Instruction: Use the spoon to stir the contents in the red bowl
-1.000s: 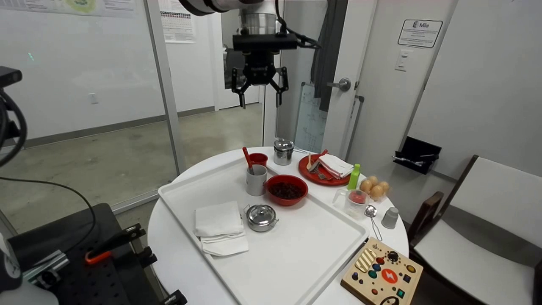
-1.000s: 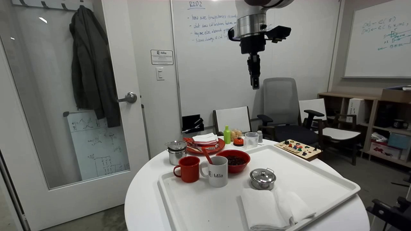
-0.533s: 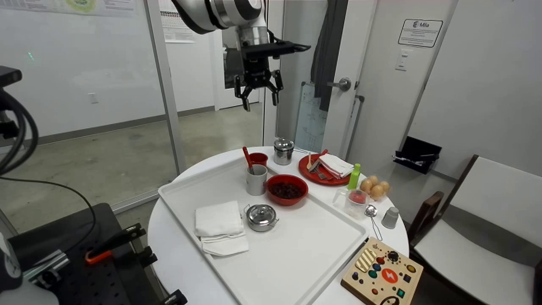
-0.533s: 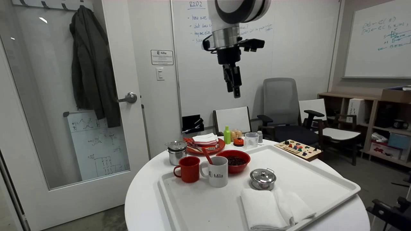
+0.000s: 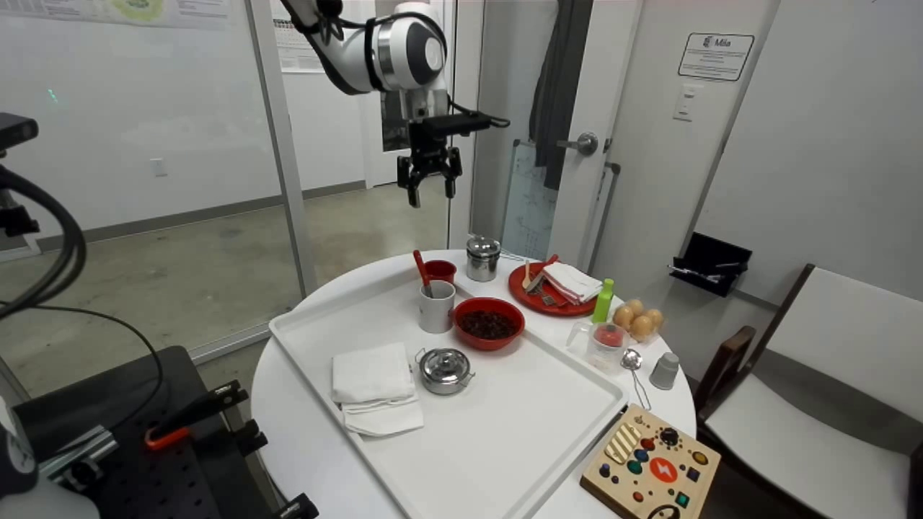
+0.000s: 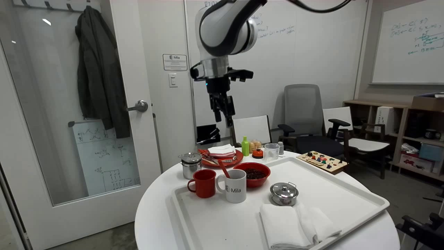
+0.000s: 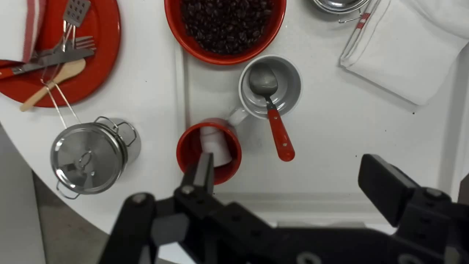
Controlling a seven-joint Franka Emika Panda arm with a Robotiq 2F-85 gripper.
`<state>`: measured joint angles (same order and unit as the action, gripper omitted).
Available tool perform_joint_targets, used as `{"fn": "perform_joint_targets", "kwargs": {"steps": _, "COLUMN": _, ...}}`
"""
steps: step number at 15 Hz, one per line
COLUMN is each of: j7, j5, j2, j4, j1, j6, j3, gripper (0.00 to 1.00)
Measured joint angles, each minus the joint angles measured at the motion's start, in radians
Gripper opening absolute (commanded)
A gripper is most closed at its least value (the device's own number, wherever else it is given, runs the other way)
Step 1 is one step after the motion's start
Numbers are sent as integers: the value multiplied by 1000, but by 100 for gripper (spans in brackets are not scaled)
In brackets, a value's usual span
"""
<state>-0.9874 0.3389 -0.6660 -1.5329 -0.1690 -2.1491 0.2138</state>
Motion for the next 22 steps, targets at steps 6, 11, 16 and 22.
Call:
{"fn": "perform_joint_targets", "kwargs": {"steps": 6, "j7": -104, "j5": -29, "j2": -139, "j4": 118, "j1": -4, "j6": 80, "j3": 19, "gripper": 100}}
{"fn": "perform_joint_targets", "kwargs": {"steps": 11, "j7": -111, "j5": -112, "j2": -165, "j4": 155, "j1": -6, "j6": 147, "j3": 36, "gripper": 100}}
{"fn": "perform_joint_targets", "kwargs": {"steps": 16, "j7": -111, "j5": -125, "j2": -182, "j4": 157, "j1": -12, "j6": 154, "j3": 29, "gripper": 100}}
{"fn": "perform_joint_targets", "kwargs": {"steps": 22, "j7": -111, "j5": -122, "j2": -196, "j4": 157, "j1": -18, "j6": 153, "j3": 24, "gripper": 100}}
